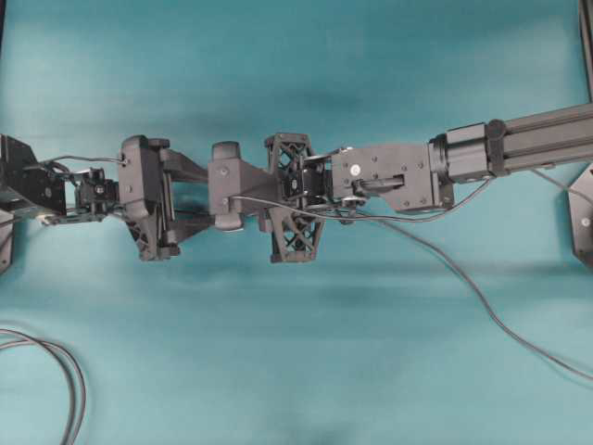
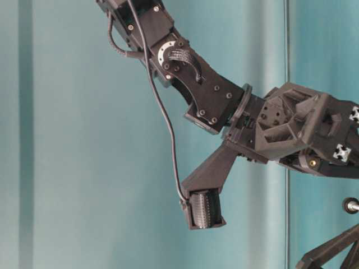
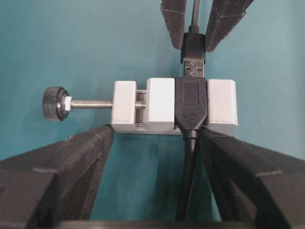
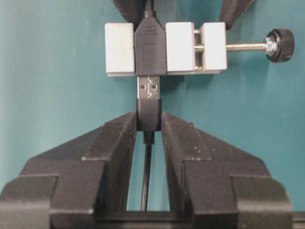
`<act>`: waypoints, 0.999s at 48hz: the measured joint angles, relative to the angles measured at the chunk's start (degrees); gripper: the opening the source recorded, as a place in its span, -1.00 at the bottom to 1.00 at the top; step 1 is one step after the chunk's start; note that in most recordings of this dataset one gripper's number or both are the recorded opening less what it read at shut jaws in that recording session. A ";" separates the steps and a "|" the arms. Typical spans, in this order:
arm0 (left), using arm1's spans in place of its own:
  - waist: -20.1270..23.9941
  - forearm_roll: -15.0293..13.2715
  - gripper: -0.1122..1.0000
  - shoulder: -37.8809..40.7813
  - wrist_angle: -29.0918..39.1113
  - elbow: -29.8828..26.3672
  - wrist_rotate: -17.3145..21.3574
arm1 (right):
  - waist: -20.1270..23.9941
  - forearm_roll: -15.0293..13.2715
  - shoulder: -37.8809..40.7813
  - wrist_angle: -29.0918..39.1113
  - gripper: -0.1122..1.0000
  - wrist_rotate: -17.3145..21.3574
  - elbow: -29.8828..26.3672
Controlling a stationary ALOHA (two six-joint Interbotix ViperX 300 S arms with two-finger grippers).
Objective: Insert the USB cable into the female connector supported by the left arm.
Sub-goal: 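Align and push the USB plug into the female connector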
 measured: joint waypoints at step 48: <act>0.53 4.13 0.64 0.00 5.98 -3.16 0.00 | -0.09 0.00 0.09 0.09 -0.42 -1.23 0.00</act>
